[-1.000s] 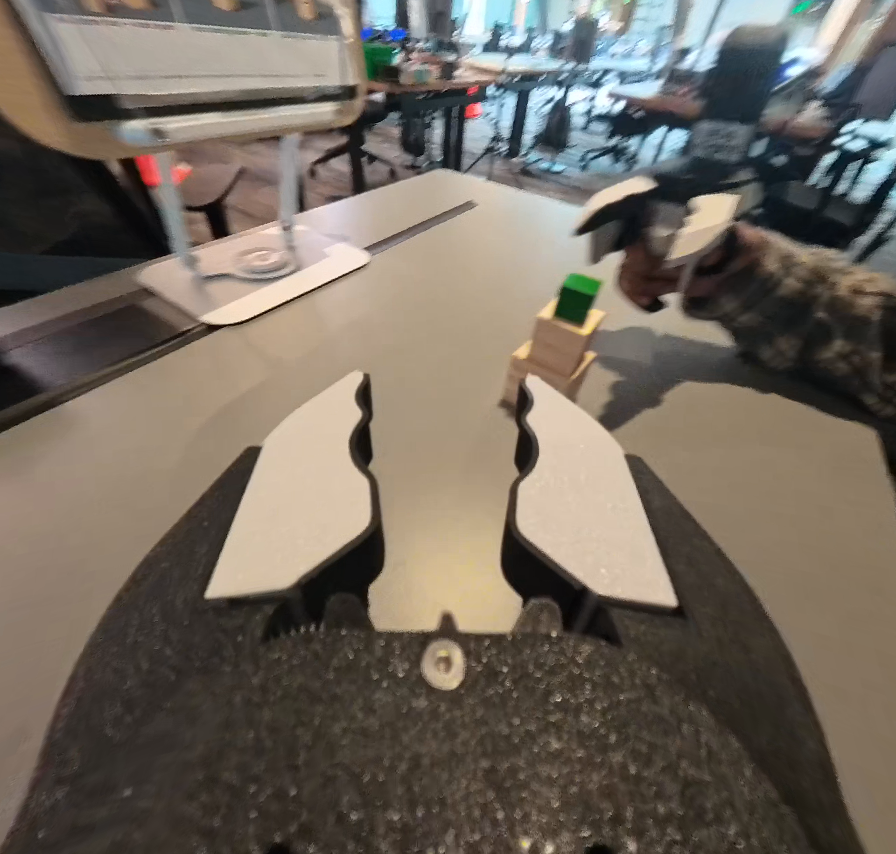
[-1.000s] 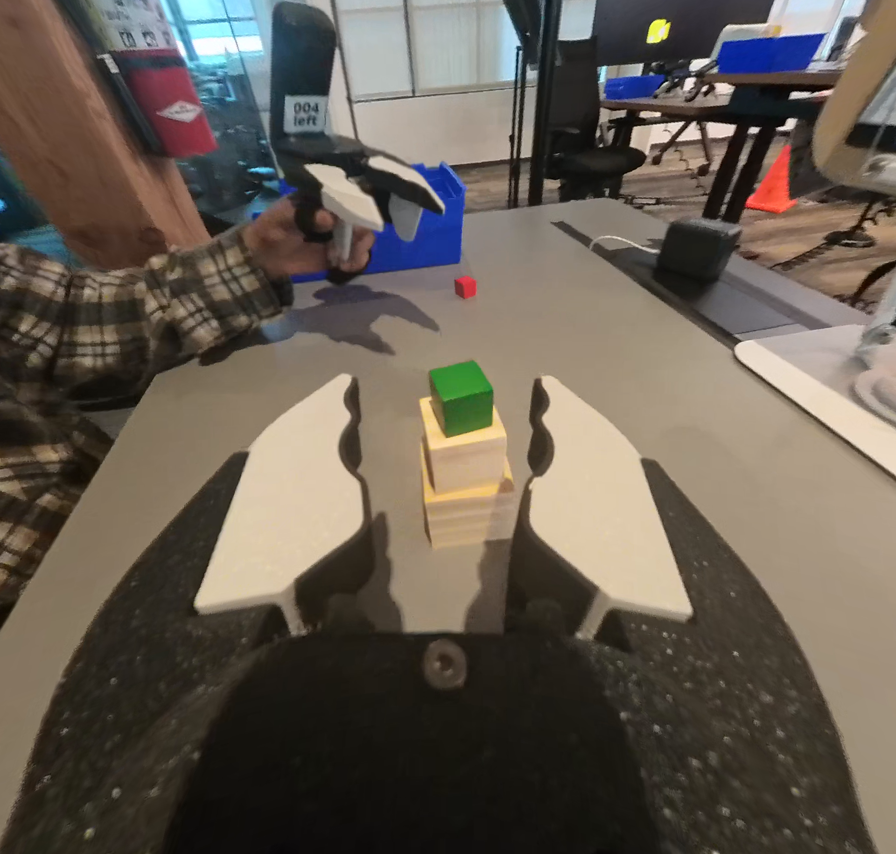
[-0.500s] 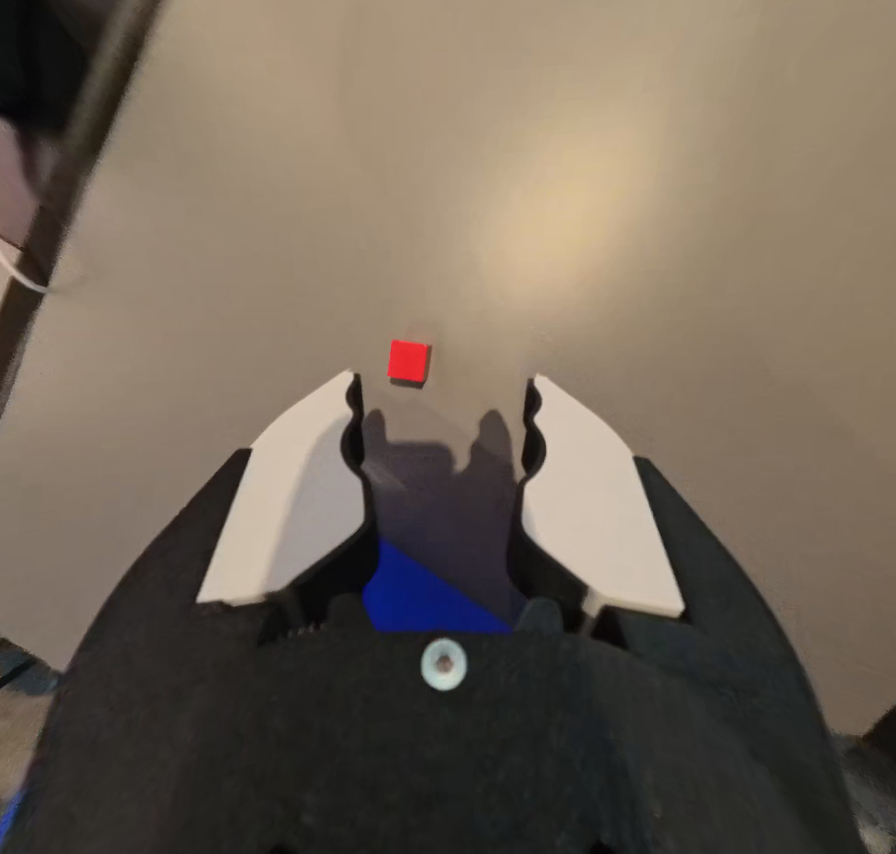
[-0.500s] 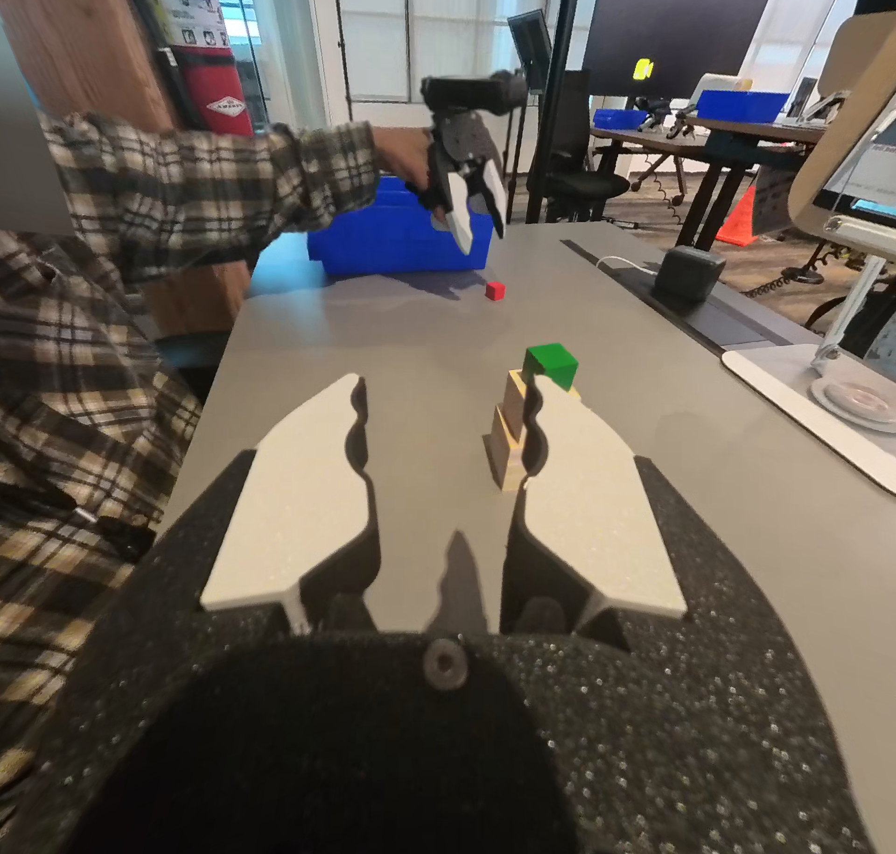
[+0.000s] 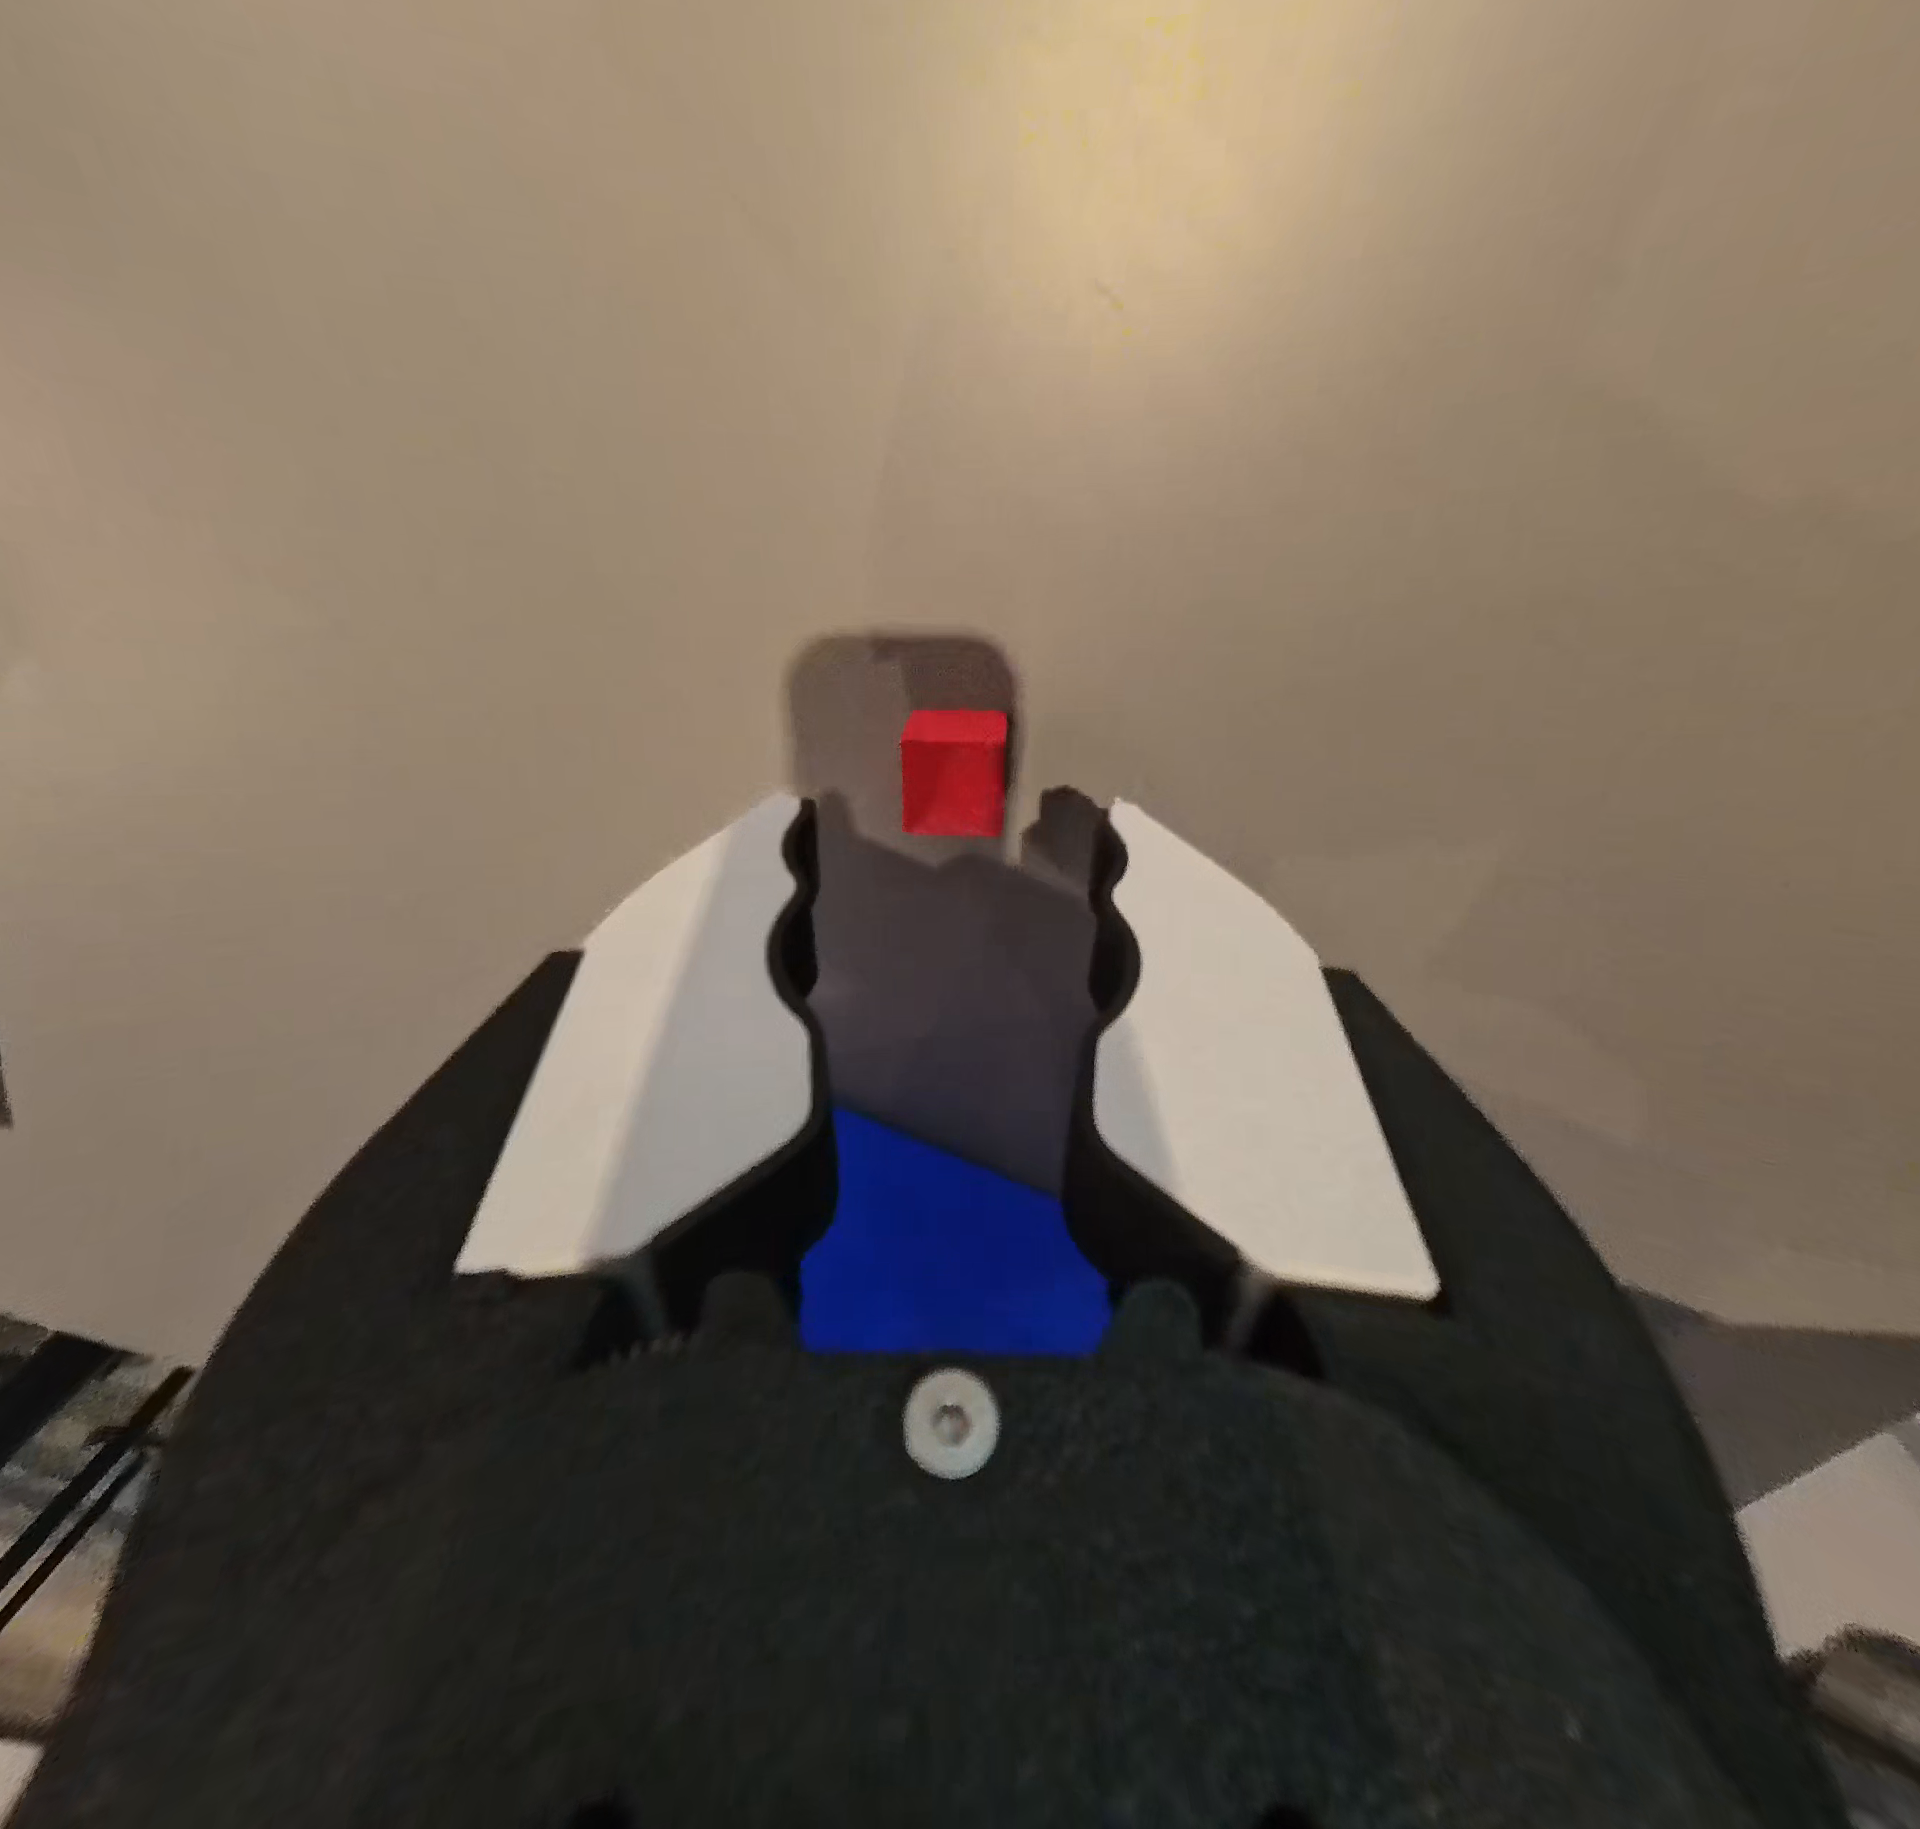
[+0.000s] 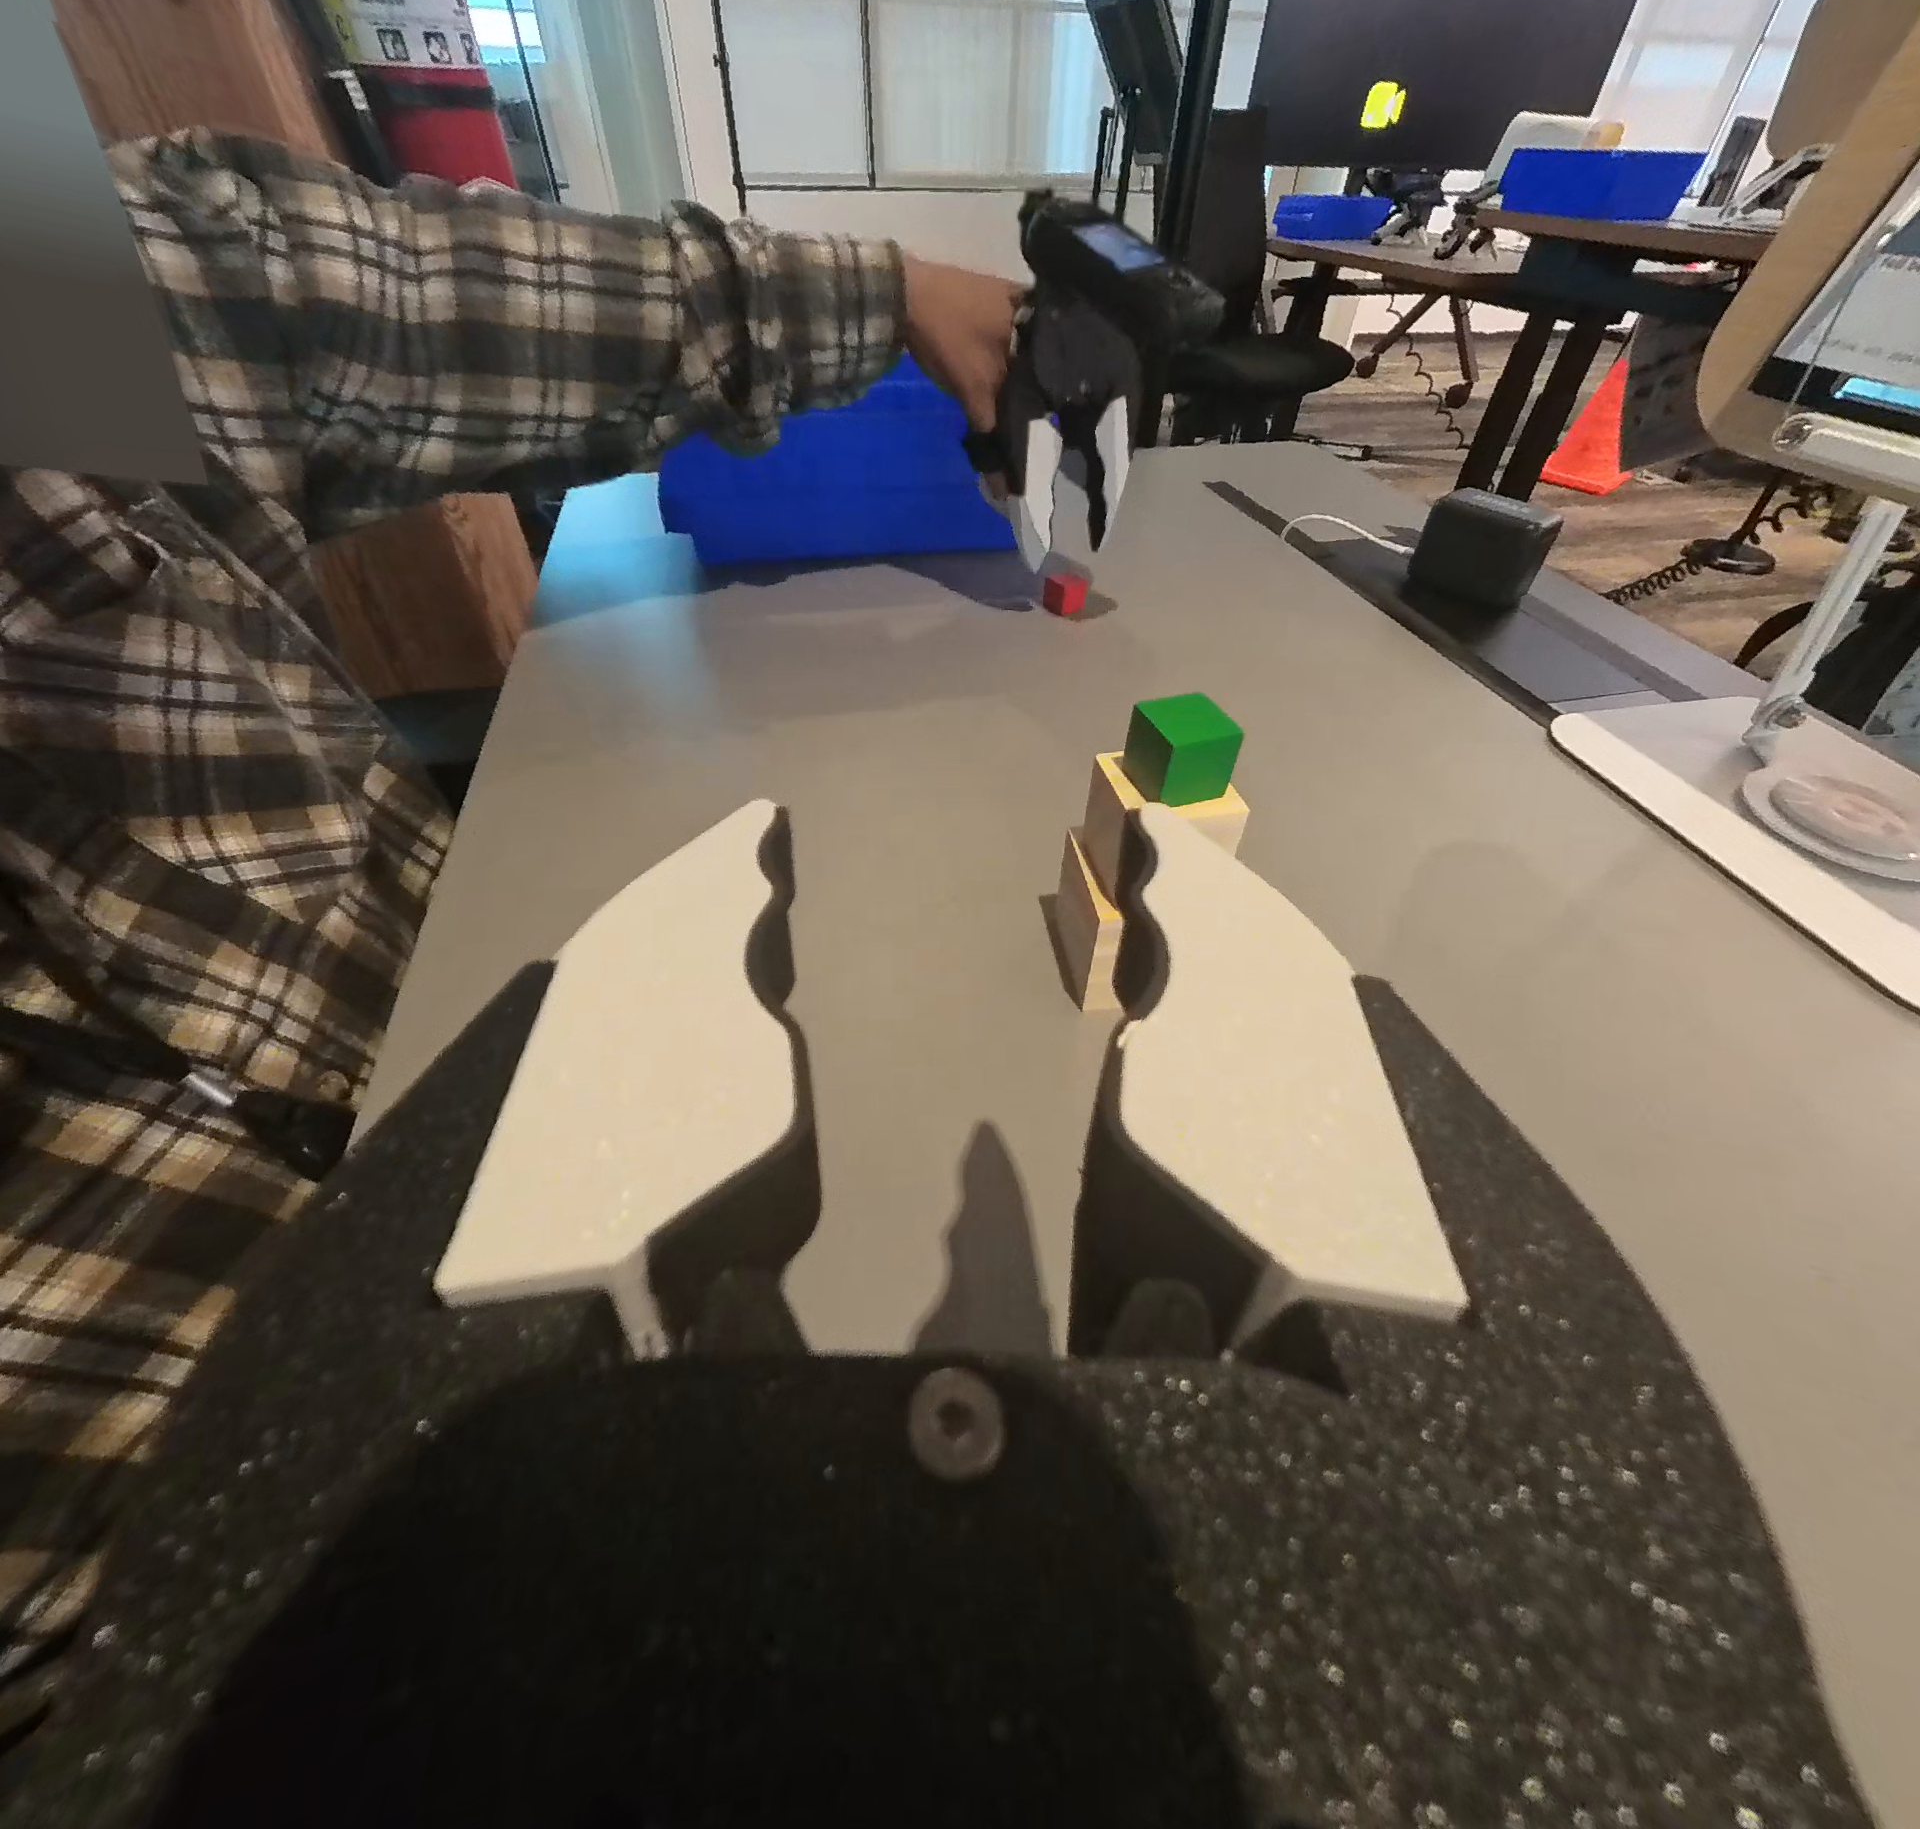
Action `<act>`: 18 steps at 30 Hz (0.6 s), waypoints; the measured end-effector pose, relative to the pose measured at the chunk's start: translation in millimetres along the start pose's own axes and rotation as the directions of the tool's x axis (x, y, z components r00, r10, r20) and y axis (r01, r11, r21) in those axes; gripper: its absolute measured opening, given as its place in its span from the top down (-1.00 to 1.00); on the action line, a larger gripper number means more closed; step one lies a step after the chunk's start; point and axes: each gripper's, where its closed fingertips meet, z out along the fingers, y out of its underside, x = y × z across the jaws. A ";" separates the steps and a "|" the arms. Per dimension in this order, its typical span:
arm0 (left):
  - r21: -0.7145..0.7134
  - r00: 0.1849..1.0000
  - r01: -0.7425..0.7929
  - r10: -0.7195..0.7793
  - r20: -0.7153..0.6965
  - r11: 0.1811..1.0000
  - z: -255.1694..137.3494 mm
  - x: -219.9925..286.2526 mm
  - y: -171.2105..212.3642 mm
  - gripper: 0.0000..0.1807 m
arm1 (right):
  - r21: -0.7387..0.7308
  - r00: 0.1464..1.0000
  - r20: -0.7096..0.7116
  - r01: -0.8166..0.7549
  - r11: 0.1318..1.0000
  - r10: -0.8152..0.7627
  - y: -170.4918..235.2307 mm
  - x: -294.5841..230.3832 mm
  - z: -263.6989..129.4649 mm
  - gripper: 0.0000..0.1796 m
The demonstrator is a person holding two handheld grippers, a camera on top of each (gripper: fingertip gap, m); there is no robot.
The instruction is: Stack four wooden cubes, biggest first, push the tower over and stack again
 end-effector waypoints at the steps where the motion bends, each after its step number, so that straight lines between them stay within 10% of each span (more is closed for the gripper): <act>1: -0.013 1.000 0.001 -0.001 0.002 1.000 2.8 -0.7 1.1 0.45 | 0.000 1.000 0.000 0.000 1.000 0.000 0.2 0.3 0.3 0.34; 18: -0.097 1.000 -0.002 0.000 -0.024 0.995 22.1 3.3 2.5 0.77 | 0.004 1.000 0.005 0.005 1.000 -0.005 0.6 -2.7 0.8 0.35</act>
